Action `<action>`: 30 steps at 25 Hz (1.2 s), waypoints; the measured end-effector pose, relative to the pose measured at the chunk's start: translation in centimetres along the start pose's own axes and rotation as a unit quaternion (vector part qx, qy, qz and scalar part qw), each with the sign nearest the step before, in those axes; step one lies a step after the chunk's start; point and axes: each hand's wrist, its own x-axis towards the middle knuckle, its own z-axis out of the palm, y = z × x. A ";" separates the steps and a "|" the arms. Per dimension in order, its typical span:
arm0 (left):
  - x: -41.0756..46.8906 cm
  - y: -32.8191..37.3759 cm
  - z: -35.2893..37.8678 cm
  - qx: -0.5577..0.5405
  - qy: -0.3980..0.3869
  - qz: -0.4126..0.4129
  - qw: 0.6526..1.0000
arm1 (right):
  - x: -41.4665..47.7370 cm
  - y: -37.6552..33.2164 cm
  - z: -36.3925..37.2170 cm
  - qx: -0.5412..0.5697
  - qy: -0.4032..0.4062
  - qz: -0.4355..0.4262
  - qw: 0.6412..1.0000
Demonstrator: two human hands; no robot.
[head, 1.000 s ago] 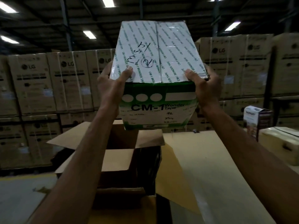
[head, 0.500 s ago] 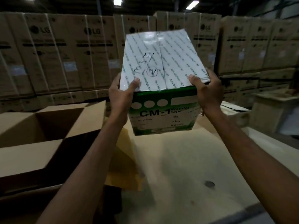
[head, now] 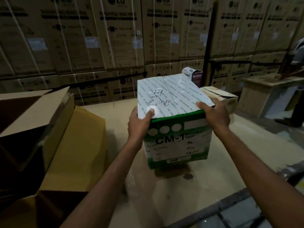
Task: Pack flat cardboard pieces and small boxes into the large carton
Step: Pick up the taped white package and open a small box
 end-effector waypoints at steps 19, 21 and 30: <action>-3.4 4.9 -9.2 0.104 0.135 0.149 0.974 | -10.3 -12.5 9.9 0.027 -0.061 -0.272 0.960; -4.8 7.4 -14.8 0.095 0.186 0.203 0.956 | -13.9 -17.4 12.0 0.092 -0.078 -0.297 0.947; -6.3 10.8 -45.0 0.208 0.265 0.077 0.939 | -29.4 -35.7 24.1 0.030 -0.227 -0.425 0.876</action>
